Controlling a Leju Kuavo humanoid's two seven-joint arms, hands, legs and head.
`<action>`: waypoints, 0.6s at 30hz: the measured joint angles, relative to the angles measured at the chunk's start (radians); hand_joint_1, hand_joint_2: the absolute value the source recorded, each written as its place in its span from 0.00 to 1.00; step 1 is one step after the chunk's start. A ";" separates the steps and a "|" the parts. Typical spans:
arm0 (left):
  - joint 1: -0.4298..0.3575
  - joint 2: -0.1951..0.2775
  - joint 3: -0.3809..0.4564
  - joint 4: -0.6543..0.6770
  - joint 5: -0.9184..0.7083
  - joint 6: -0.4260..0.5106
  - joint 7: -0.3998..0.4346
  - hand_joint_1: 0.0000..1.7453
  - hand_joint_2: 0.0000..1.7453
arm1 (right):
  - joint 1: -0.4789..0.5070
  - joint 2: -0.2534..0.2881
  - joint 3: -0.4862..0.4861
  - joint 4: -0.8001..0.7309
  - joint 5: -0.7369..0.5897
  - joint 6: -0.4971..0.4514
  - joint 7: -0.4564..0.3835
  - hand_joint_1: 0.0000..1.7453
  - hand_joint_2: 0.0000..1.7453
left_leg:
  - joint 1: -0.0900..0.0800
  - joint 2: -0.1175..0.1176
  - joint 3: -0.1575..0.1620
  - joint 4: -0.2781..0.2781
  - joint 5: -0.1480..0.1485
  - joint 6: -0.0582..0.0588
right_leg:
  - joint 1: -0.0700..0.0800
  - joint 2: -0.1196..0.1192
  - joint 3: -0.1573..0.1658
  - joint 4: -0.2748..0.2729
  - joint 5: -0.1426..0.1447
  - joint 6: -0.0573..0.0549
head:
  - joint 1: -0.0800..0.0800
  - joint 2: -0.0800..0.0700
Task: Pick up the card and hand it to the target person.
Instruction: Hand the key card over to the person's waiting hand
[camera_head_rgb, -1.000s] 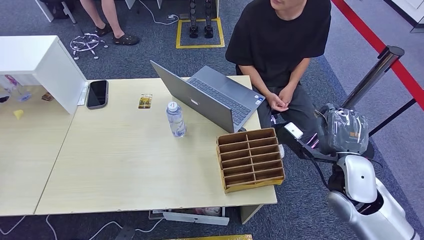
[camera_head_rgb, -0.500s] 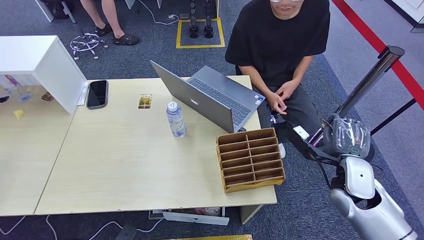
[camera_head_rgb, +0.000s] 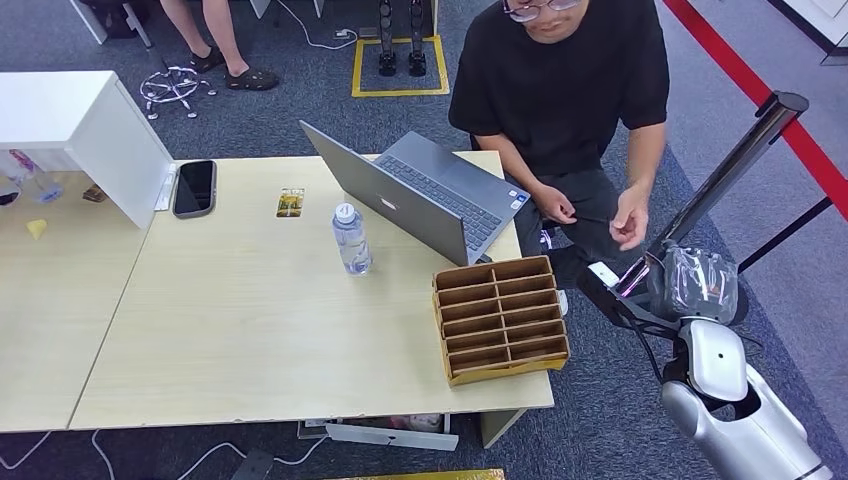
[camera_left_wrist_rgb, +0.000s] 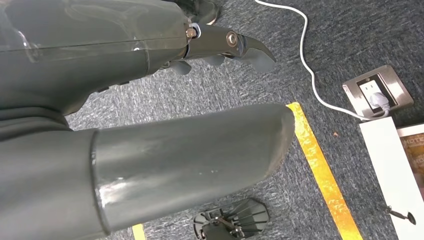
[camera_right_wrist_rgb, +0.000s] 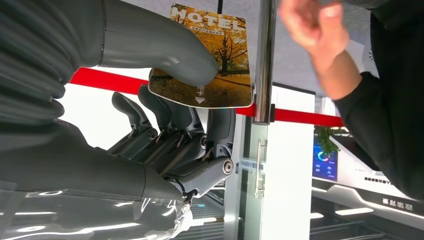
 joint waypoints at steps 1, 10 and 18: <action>0.000 0.000 0.000 0.000 -0.001 0.001 0.000 0.00 0.00 | 0.000 0.000 0.000 0.002 0.000 0.000 0.000 0.89 1.00 | 0.000 0.000 0.000 0.000 0.000 0.000 | 0.000 0.000 0.000 0.000 0.000 0.000 | 0.000 0.000; 0.000 0.000 0.000 0.000 -0.001 0.002 0.002 0.00 0.00 | 0.000 0.003 0.001 0.019 0.000 -0.001 -0.001 0.88 1.00 | 0.000 0.000 0.000 0.000 0.000 0.000 | 0.000 0.000 0.000 0.000 0.000 0.000 | 0.000 0.000; 0.000 0.000 0.000 0.000 -0.003 0.004 0.002 0.00 0.00 | 0.000 0.008 0.001 0.029 0.000 -0.002 -0.001 0.44 1.00 | 0.000 0.000 0.000 0.000 0.000 0.000 | 0.000 0.000 0.000 0.000 0.000 0.000 | 0.000 0.000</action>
